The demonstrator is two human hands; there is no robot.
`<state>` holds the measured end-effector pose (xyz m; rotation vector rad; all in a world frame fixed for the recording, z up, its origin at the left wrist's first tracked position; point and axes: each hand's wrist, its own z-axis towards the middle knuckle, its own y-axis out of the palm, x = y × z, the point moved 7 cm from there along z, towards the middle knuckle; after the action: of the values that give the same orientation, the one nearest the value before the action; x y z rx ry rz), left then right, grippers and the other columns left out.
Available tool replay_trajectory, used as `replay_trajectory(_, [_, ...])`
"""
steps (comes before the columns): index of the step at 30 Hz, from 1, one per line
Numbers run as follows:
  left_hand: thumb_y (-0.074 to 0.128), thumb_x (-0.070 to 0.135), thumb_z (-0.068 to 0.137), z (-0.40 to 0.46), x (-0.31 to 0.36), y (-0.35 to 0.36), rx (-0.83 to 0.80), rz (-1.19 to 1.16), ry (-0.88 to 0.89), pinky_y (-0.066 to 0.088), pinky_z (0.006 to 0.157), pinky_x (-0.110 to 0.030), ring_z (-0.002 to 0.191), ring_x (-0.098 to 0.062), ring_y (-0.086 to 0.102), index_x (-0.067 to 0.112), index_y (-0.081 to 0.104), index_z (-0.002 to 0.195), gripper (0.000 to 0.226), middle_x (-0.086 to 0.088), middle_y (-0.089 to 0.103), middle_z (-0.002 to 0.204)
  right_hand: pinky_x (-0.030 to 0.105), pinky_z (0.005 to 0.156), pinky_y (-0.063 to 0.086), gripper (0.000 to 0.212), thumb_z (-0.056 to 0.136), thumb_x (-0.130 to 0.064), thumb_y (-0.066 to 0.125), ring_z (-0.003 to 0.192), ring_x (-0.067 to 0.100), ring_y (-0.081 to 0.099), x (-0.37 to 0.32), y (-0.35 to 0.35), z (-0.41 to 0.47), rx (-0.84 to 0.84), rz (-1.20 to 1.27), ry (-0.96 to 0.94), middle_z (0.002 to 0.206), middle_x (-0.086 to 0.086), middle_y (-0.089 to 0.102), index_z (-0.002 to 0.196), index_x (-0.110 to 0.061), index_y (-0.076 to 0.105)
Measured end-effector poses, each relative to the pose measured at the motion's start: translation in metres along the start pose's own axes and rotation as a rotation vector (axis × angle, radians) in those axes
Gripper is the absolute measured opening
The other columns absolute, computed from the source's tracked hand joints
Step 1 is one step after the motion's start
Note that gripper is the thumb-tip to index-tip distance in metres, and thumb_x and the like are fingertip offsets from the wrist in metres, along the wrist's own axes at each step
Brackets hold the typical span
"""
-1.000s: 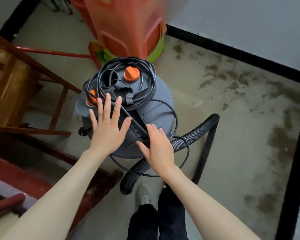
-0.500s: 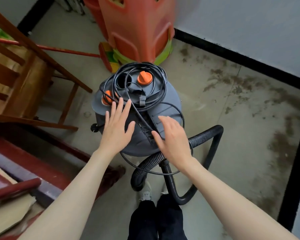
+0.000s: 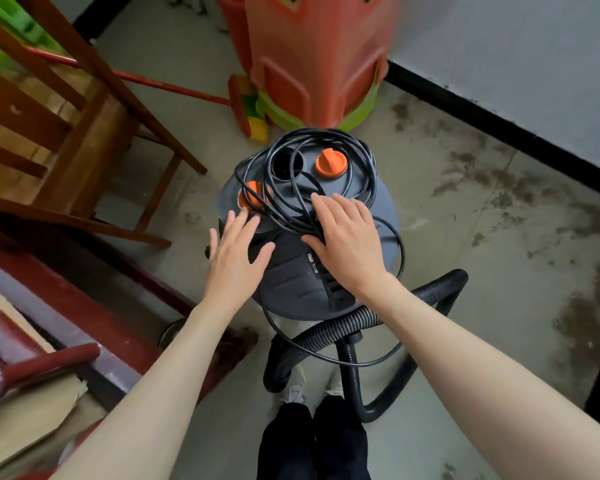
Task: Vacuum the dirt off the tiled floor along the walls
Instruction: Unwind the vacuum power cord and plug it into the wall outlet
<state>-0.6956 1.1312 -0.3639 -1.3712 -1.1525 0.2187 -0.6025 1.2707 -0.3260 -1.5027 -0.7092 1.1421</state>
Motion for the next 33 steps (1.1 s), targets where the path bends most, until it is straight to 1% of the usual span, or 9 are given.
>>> replay_trajectory(3, [0.044,0.039,0.097,-0.002,0.000,0.005,-0.035,0.046,-0.004,-0.006,0.116,-0.040,0.147,-0.017,-0.002,0.016,0.026,0.149,0.060,-0.001,0.011,0.159,0.045,0.087,0.049,0.044,0.080,-0.025,0.078,0.098,0.033,0.065,-0.004,-0.005,0.004,0.055,-0.055,-0.057,0.106,0.012,0.069,0.118,-0.005,0.068])
replay_trajectory(6, [0.037,0.041,0.098,-0.005,0.000,0.011,-0.101,0.126,0.016,-0.007,0.115,-0.043,0.145,-0.017,-0.014,0.017,0.011,0.152,0.064,0.000,-0.005,0.160,0.043,0.083,0.050,0.028,0.082,-0.023,0.074,0.089,0.031,0.065,-0.005,-0.006,0.012,0.051,-0.138,-0.072,0.097,0.011,0.068,0.104,-0.006,0.070])
replay_trajectory(12, [0.030,0.046,0.098,-0.005,-0.001,0.013,-0.156,0.207,0.040,-0.010,0.114,-0.040,0.141,-0.013,-0.024,0.018,-0.001,0.152,0.068,-0.002,-0.016,0.159,0.044,0.090,0.031,0.027,0.101,-0.028,0.045,0.109,0.032,0.047,-0.008,0.007,0.030,-0.215,-0.222,-0.148,0.115,0.010,0.052,0.113,-0.006,0.052])
replay_trajectory(18, [0.028,0.047,0.098,-0.004,-0.002,0.013,-0.165,0.224,0.036,-0.011,0.114,-0.040,0.143,-0.017,-0.021,0.018,-0.001,0.152,0.068,-0.002,-0.016,0.158,0.041,0.090,0.030,0.036,0.100,-0.037,0.047,0.116,0.029,0.041,-0.007,0.008,0.043,-0.338,-0.247,-0.190,0.125,0.009,0.045,0.119,-0.007,0.051])
replay_trajectory(23, [0.039,0.038,0.099,-0.004,0.002,0.003,-0.133,0.091,0.028,-0.008,0.116,-0.042,0.146,-0.016,-0.009,0.020,0.012,0.152,0.062,0.001,-0.001,0.160,0.038,0.093,0.029,0.031,0.101,-0.033,0.045,0.110,0.030,0.049,-0.003,-0.007,0.040,-0.272,-0.129,-0.123,0.121,0.010,0.048,0.117,-0.006,0.049])
replay_trajectory(26, [0.046,0.028,0.098,-0.014,0.009,-0.012,-0.039,-0.134,-0.066,-0.005,0.116,-0.040,0.146,-0.014,0.007,0.018,0.032,0.146,0.051,0.000,0.021,0.157,0.034,0.079,0.026,0.028,0.103,-0.029,0.044,0.096,0.035,0.053,-0.002,-0.032,0.035,-0.203,-0.021,-0.086,0.117,0.012,0.050,0.112,-0.003,0.049])
replay_trajectory(28, [0.049,0.025,0.097,-0.025,0.018,-0.026,0.054,-0.240,-0.128,0.000,0.117,-0.041,0.140,-0.016,0.023,0.016,0.048,0.134,0.038,-0.002,0.044,0.145,0.034,0.068,0.021,0.029,0.102,-0.027,0.045,0.089,0.041,0.052,-0.001,-0.051,0.030,-0.169,0.052,-0.036,0.117,0.016,0.051,0.113,-0.001,0.049])
replay_trajectory(30, [0.054,0.021,0.095,-0.032,0.031,-0.045,0.162,-0.244,-0.121,0.013,0.116,-0.045,0.122,-0.023,0.042,0.010,0.059,0.116,0.024,-0.005,0.060,0.122,0.039,0.067,0.026,0.034,0.102,-0.026,0.047,0.089,0.043,0.053,0.003,-0.070,0.021,-0.130,0.136,0.034,0.119,0.018,0.050,0.123,0.001,0.049])
replay_trajectory(33, [0.061,0.018,0.090,-0.030,0.063,-0.076,0.260,-0.217,-0.038,0.033,0.104,-0.049,0.105,-0.029,0.053,0.006,0.062,0.106,0.019,-0.006,0.061,0.104,0.047,0.078,0.040,0.031,0.101,-0.023,0.048,0.096,0.042,0.054,0.011,-0.095,0.005,-0.078,0.317,0.161,0.115,0.019,0.051,0.120,0.001,0.050])
